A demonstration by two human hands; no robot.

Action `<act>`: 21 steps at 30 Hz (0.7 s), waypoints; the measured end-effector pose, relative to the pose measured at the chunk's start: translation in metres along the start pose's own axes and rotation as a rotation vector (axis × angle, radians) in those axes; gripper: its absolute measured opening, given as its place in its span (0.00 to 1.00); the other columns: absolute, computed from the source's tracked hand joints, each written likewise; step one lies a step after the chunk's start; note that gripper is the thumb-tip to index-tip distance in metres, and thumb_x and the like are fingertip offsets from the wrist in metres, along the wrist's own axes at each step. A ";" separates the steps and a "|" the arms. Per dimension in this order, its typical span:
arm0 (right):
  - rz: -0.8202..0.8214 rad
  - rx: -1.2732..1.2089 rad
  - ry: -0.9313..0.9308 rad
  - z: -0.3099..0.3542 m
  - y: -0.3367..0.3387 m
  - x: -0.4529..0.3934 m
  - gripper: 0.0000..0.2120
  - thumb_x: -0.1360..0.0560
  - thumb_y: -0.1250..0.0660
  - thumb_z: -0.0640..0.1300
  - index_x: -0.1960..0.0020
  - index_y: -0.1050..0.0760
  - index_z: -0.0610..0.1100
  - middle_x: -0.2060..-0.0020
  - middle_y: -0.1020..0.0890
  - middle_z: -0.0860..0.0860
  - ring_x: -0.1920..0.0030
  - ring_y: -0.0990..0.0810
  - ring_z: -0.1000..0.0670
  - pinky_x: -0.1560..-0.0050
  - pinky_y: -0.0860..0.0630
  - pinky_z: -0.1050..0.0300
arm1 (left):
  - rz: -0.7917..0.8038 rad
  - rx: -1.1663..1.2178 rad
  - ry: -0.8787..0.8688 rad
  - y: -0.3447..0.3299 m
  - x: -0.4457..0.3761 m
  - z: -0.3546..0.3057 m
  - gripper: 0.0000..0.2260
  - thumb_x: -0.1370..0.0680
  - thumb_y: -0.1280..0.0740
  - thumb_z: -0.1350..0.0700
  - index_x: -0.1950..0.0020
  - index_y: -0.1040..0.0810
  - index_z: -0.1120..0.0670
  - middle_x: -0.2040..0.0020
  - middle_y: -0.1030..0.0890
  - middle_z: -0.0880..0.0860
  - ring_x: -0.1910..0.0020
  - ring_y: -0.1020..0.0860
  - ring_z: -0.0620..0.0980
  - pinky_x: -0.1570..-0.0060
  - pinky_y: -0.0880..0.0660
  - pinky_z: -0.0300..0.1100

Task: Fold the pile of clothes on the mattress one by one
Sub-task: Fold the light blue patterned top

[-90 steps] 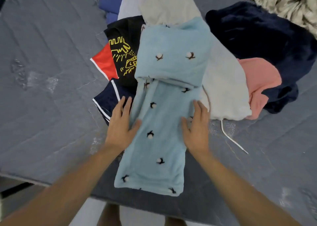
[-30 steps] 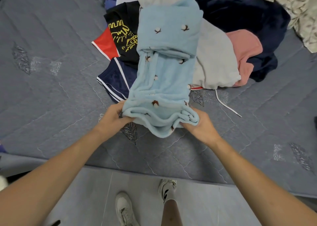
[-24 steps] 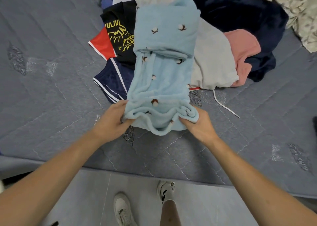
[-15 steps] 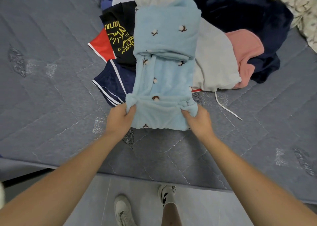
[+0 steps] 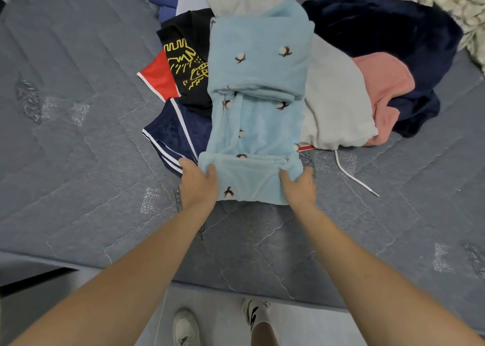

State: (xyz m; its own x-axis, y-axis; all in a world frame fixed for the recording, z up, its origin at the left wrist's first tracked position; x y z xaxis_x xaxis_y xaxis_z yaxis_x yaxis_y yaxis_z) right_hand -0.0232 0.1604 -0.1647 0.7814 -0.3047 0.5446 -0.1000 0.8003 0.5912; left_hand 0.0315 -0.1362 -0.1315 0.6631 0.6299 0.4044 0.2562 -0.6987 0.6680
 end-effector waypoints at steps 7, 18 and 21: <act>-0.220 0.057 0.245 0.045 0.034 0.011 0.13 0.22 0.30 0.43 0.46 0.35 0.44 0.46 0.30 0.47 0.53 0.27 0.41 0.55 0.38 0.51 | -0.075 -0.154 -0.491 0.019 0.012 -0.057 0.07 0.19 0.39 0.65 0.51 0.32 0.54 0.46 0.34 0.51 0.63 0.27 0.52 0.67 0.23 0.56; -0.287 0.131 0.213 0.043 0.024 -0.005 0.06 0.21 0.33 0.43 0.54 0.24 0.41 0.49 0.23 0.43 0.49 0.22 0.37 0.54 0.35 0.51 | 0.232 -0.874 -1.124 -0.047 0.048 -0.040 0.44 0.28 0.23 0.47 0.17 0.41 0.49 0.17 0.39 0.55 0.19 0.40 0.59 0.21 0.41 0.59; -0.210 0.315 0.615 0.055 0.016 0.019 0.14 0.18 0.38 0.51 0.50 0.23 0.40 0.47 0.25 0.44 0.47 0.24 0.39 0.49 0.26 0.44 | 0.193 -0.907 -1.044 -0.057 0.021 -0.043 0.50 0.33 0.20 0.61 0.16 0.42 0.49 0.18 0.38 0.55 0.19 0.38 0.59 0.22 0.38 0.58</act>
State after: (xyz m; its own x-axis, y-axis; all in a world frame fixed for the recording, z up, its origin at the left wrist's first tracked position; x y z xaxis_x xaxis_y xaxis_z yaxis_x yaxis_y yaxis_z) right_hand -0.0435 0.1394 -0.1119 0.9996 -0.0157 0.0223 -0.0103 0.5413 0.8407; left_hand 0.0007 -0.0683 -0.1346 0.9498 -0.2709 0.1567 -0.1713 -0.0307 0.9847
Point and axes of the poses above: each hand's wrist, its own x-axis away from the middle knuckle, its own y-axis out of the back of the hand, z = x × y, the point moved 9 cm from there along -x, towards the middle knuckle
